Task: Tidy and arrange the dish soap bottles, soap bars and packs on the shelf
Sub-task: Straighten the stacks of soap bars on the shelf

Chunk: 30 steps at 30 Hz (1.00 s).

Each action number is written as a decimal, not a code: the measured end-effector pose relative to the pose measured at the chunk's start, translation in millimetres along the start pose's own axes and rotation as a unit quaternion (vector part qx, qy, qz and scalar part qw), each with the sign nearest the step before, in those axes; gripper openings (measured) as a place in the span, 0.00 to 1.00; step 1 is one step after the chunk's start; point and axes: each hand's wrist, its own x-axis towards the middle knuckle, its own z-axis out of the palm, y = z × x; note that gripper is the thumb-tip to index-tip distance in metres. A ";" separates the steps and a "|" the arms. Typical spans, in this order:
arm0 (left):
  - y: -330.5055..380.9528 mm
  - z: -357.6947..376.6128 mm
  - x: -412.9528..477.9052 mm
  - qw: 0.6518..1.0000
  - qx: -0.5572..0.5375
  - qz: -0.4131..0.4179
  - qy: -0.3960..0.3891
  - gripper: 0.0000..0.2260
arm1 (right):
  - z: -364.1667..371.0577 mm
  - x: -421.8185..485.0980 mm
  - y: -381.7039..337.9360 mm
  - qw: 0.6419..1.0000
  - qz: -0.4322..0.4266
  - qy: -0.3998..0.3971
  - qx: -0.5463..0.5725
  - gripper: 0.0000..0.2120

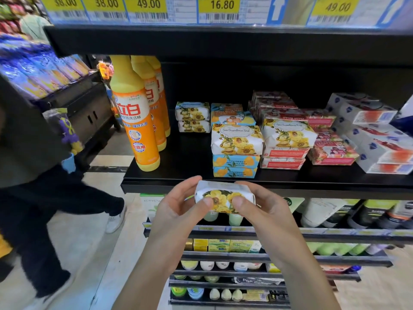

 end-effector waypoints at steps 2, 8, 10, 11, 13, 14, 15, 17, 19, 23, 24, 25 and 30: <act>0.8 -0.5 -0.2 1.000 0.005 0.000 -0.012 0.29 | -2.4 0.9 2.2 1.000 -0.011 -0.007 0.007 0.26; 6.0 2.9 -1.7 0.999 -0.008 -0.020 -0.025 0.27 | -8.1 1.5 6.2 0.998 -0.049 -0.027 0.006 0.32; 6.8 4.2 -2.0 0.999 -0.020 -0.030 -0.031 0.28 | -9.4 1.9 6.4 0.997 -0.061 -0.037 0.006 0.32; 6.2 4.3 -1.7 0.999 -0.021 -0.032 -0.033 0.27 | -10.0 1.8 6.6 0.997 -0.065 -0.043 0.006 0.33; 5.1 3.7 -1.1 0.999 -0.017 -0.032 -0.041 0.24 | -9.9 1.2 6.8 0.996 -0.072 -0.053 0.013 0.35; 4.5 3.2 -0.6 0.998 -0.016 -0.032 -0.044 0.23 | -9.7 0.8 7.2 0.996 -0.075 -0.054 0.022 0.35; 4.0 2.6 -0.2 0.998 -0.016 -0.032 -0.045 0.22 | -9.3 0.6 7.4 0.995 -0.077 -0.055 0.029 0.35; 2.6 1.6 -0.1 0.998 -0.018 -0.031 -0.042 0.22 | -8.3 0.3 7.5 0.994 -0.080 -0.064 0.039 0.34; 0.8 0.6 -0.3 0.999 -0.016 -0.024 -0.039 0.23 | -7.6 0.9 8.3 0.994 -0.079 -0.067 0.045 0.33; -2.5 0.5 -1.3 1.000 -0.013 -0.017 -0.023 0.26 | -5.2 2.8 6.9 0.997 -0.047 -0.021 0.051 0.28; -3.1 0.4 -1.5 1.000 -0.012 -0.016 -0.021 0.26 | -4.1 3.2 6.8 0.998 -0.039 -0.014 0.049 0.28; -3.4 0.5 -1.6 1.000 -0.011 -0.016 -0.021 0.25 | -3.0 3.3 6.8 0.998 -0.034 -0.011 0.045 0.28; -4.3 1.0 -3.2 1.000 -0.002 -0.009 -0.018 0.24 | 2.4 1.1 6.0 0.999 -0.037 -0.006 0.020 0.22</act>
